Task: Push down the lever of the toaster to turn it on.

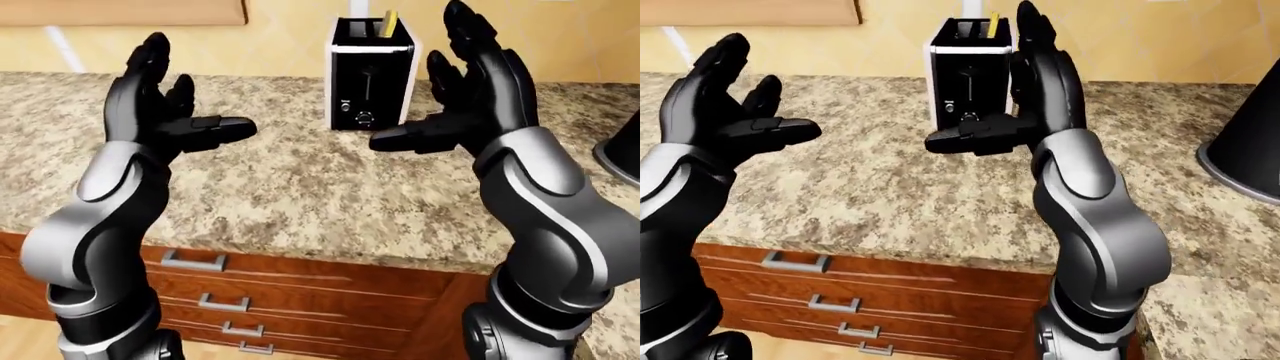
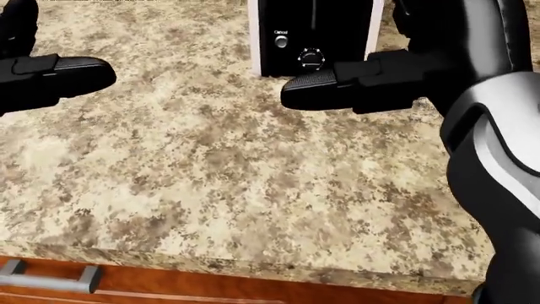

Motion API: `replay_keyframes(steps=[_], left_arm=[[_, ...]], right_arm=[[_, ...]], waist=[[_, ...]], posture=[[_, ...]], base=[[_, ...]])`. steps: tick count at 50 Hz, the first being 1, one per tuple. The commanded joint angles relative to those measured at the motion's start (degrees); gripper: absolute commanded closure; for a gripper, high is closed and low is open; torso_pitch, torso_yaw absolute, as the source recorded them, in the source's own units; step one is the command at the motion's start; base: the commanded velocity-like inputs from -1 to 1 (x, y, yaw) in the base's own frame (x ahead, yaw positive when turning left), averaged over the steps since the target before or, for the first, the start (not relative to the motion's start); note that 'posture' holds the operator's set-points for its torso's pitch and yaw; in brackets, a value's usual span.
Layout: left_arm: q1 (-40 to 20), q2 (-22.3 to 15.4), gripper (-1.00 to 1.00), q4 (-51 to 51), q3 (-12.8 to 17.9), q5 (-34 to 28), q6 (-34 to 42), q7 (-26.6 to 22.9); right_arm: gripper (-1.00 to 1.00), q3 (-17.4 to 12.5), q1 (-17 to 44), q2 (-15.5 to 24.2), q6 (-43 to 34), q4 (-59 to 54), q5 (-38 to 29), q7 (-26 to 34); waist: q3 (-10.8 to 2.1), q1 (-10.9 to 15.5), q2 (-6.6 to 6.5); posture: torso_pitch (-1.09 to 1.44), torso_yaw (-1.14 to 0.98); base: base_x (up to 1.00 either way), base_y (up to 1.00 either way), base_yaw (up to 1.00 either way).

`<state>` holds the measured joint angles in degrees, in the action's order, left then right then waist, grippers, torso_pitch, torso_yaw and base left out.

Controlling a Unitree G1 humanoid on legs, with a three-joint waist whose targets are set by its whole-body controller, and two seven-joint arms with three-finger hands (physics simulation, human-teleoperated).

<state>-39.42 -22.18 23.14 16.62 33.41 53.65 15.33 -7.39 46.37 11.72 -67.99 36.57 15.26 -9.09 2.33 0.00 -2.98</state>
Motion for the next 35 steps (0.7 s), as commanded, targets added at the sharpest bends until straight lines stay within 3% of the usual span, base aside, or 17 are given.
replay_keyframes(steps=[1,2,3,5,7,8,9,10,11,14,17,29,35], left_arm=[[-1.2,-0.2,-1.0,0.2,-0.5,0.1,-0.8,-0.2],[-1.3,-0.2,-1.0,0.2,-0.5,0.2,-0.8,-0.2],[-1.3,-0.3,-1.0,0.2,-0.4,0.3,-0.6,-0.1],[-1.3,-0.3,-1.0,0.1,-0.4,0.2,-0.7,-0.1],[-1.3,-0.2,-1.0,0.2,-0.5,0.2,-0.6,0.0],[-1.3,-0.2,-1.0,0.2,-0.6,0.2,-0.7,-0.1],[-1.2,-0.1,-1.0,0.2,-0.6,0.1,-0.8,-0.1],[-1.2,-0.1,-1.0,0.5,-0.6,0.2,-0.5,0.1],[-1.1,0.0,-1.0,0.5,-0.7,0.2,-0.7,0.0],[-1.1,0.1,-1.0,0.7,-0.7,0.2,-0.5,0.0],[-1.4,0.0,-1.0,0.9,-0.4,0.5,-0.2,0.3],[-1.8,-0.8,-1.0,1.0,-0.2,1.0,-0.8,1.0],[-2.1,-0.9,-1.0,1.3,-0.1,1.4,-0.5,1.2]], right_arm=[[-1.0,-0.7,1.2,0.5,0.5,0.0,-0.4,-0.1],[-1.0,-0.5,1.0,0.6,0.6,-0.1,-0.6,-0.1],[-1.0,-0.5,1.1,0.5,0.6,0.0,-0.7,-0.1],[-1.0,-0.4,1.2,0.4,0.3,0.0,-0.8,-0.1],[-1.0,-0.3,1.2,0.4,0.4,0.0,-1.0,0.1],[-1.0,-0.4,1.3,0.3,0.4,-0.1,-1.1,0.0],[-1.0,-0.5,1.4,0.3,0.4,0.0,-1.2,0.1],[-1.0,-0.7,1.5,0.3,0.2,0.3,-1.1,0.1],[-1.0,-0.7,1.4,0.4,0.3,0.3,-1.2,0.1],[-1.0,-0.3,1.9,0.3,-1.3,1.3,-1.4,-0.1],[-1.0,0.7,3.6,0.8,-5.1,3.7,-2.0,-0.4],[-1.0,1.2,9.6,3.8,-10.8,7.9,-9.3,1.9],[-1.0,1.2,11.3,3.5,-12.2,8.9,-11.7,3.2]], waist=[[-0.93,-0.5,-1.7],[-0.51,-0.4,-2.05],[-1.0,-0.7,-2.17],[-0.92,0.0,0.32],[0.77,0.4,3.11],[1.06,0.9,5.2],[0.7,1.1,4.63],[0.02,1.3,5.43],[0.04,1.6,4.05],[-1.1,1.4,3.4],[-1.38,1.2,2.83],[-0.87,0.2,2.08],[-0.56,0.0,1.92]], posture=[[0.0,0.0],[0.0,0.0],[0.0,0.0],[0.0,0.0],[0.0,0.0],[0.0,0.0],[0.0,0.0],[0.0,0.0],[0.0,0.0],[0.0,0.0],[0.0,0.0],[0.0,0.0],[0.0,0.0]], base=[[0.0,0.0,0.0],[0.0,0.0,0.0],[0.0,0.24,0.0],[0.0,0.51,0.0],[0.0,0.57,0.0],[0.0,0.0,0.0],[0.0,0.0,0.0],[0.0,0.0,0.0],[0.0,0.0,0.0],[0.0,0.0,0.0],[0.0,0.0,0.0],[0.0,0.0,0.0],[0.0,0.0,0.0]])
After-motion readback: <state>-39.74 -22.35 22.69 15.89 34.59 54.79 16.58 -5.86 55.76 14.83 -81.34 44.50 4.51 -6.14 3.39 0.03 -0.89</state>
